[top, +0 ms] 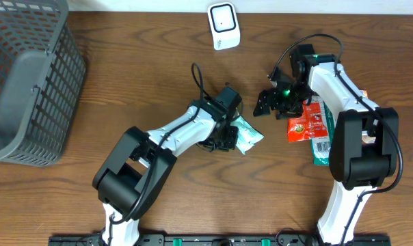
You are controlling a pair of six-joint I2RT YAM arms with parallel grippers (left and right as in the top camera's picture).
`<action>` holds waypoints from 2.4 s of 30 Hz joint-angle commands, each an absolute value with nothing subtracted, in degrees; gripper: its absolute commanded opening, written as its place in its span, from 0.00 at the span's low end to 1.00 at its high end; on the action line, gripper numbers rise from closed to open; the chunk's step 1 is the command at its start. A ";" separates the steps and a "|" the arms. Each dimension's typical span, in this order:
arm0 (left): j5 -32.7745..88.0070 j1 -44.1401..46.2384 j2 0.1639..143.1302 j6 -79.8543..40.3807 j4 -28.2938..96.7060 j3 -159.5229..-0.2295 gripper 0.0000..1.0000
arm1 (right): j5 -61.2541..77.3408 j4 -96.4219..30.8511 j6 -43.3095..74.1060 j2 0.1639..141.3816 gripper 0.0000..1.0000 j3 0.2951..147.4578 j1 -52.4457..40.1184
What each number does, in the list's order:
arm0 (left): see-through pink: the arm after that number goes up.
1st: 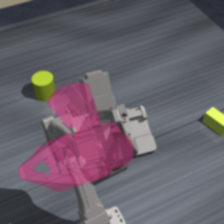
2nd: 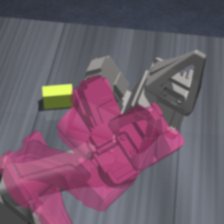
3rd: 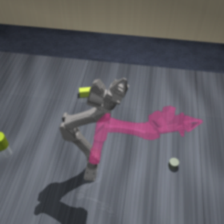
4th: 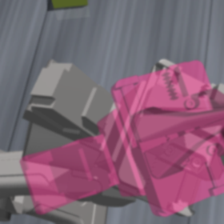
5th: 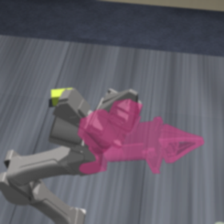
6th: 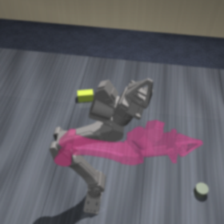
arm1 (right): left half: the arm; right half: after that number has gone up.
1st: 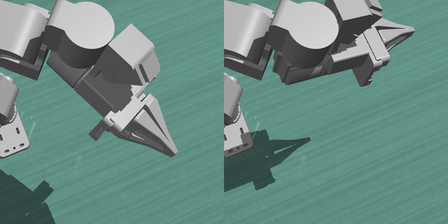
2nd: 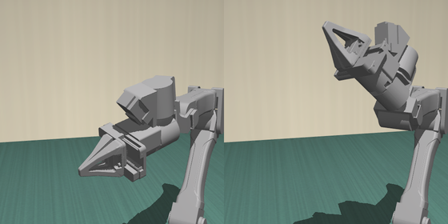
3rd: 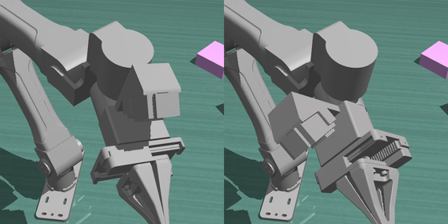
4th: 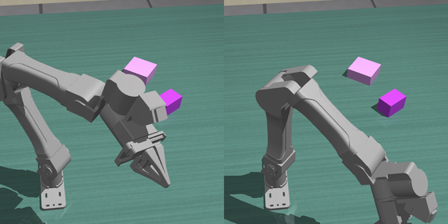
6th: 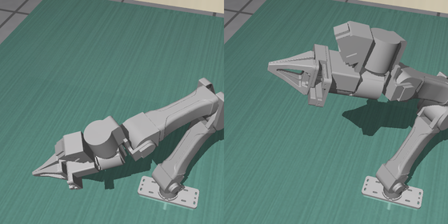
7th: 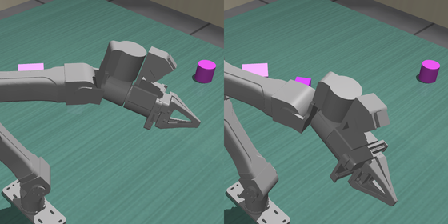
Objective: Scan the item barcode
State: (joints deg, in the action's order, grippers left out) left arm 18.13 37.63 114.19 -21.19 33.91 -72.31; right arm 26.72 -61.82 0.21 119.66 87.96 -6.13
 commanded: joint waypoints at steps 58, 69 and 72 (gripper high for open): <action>11.46 35.22 115.74 -23.51 27.92 -71.46 0.16 | 51.55 -38.57 -3.84 118.63 0.30 67.68 -11.35; 11.42 35.24 115.74 -23.51 27.92 -71.24 0.16 | 51.48 -37.67 -3.86 118.63 0.34 67.64 -12.97; 11.25 35.22 115.74 -23.49 27.73 -70.87 0.16 | 51.48 -37.39 -3.84 118.63 0.32 67.64 -13.61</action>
State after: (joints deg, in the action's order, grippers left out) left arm 11.18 34.87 114.10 -22.94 28.03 -72.34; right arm 49.32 -38.00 -3.90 118.39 68.01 -11.84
